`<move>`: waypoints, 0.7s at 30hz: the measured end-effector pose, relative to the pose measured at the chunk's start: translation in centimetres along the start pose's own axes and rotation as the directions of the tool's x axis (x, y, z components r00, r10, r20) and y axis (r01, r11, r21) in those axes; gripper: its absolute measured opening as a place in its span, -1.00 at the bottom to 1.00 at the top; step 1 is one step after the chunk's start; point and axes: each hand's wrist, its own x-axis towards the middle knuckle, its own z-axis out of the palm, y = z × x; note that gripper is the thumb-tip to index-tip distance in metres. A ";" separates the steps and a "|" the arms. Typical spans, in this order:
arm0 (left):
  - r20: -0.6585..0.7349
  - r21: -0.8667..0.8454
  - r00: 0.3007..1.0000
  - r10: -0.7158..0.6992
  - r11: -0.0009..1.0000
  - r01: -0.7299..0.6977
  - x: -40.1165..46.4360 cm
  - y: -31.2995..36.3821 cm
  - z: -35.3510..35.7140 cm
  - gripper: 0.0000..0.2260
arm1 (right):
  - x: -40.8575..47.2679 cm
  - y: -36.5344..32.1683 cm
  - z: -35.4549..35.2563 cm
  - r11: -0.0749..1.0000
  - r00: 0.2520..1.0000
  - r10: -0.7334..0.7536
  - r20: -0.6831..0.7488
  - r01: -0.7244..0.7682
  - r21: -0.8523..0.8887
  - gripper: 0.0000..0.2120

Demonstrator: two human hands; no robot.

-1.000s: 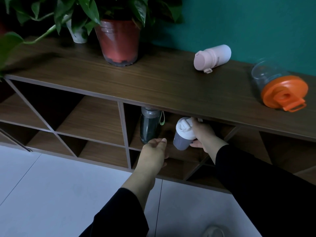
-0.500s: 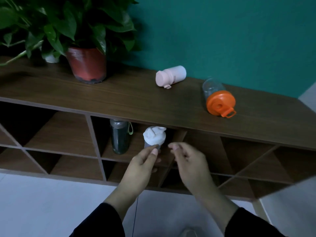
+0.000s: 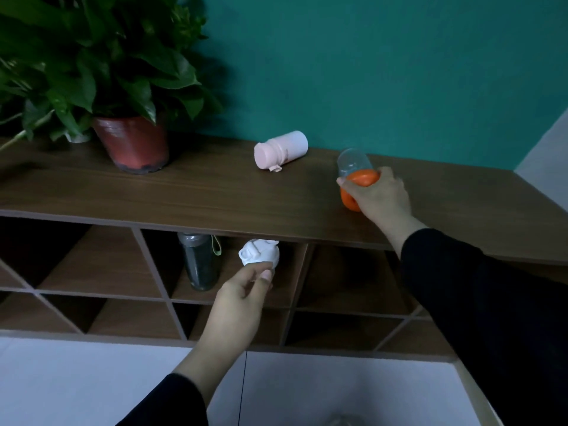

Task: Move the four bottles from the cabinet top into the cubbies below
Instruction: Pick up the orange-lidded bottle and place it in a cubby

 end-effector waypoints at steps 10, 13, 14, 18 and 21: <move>0.043 0.125 0.996 0.077 0.989 -0.082 0.7 1.6 1.8 -0.77 | -1.2 2.5 -1.0 0.931 0.997 0.040 0.061 -0.060 0.359 -0.30; 0.091 0.142 0.988 0.123 0.981 -0.135 1.0 2.9 2.3 -0.73 | -4.2 3.7 -2.6 0.852 0.994 0.025 0.109 -0.078 0.518 -0.37; 0.092 0.124 0.986 0.140 0.981 -0.151 1.2 3.4 2.4 -0.71 | -5.3 4.1 -3.1 0.838 0.991 0.005 0.136 -0.078 0.540 -0.39; 0.057 -0.128 0.998 0.011 0.992 -0.003 1.6 5.3 2.8 -0.63 | -9.2 6.0 -6.1 0.801 0.942 -0.131 0.308 -0.083 0.593 -0.51; 0.160 -0.344 0.959 -0.236 0.897 0.278 1.9 4.8 2.5 -0.32 | -11.0 7.2 -8.3 0.846 0.873 -0.273 0.405 0.017 0.532 -0.51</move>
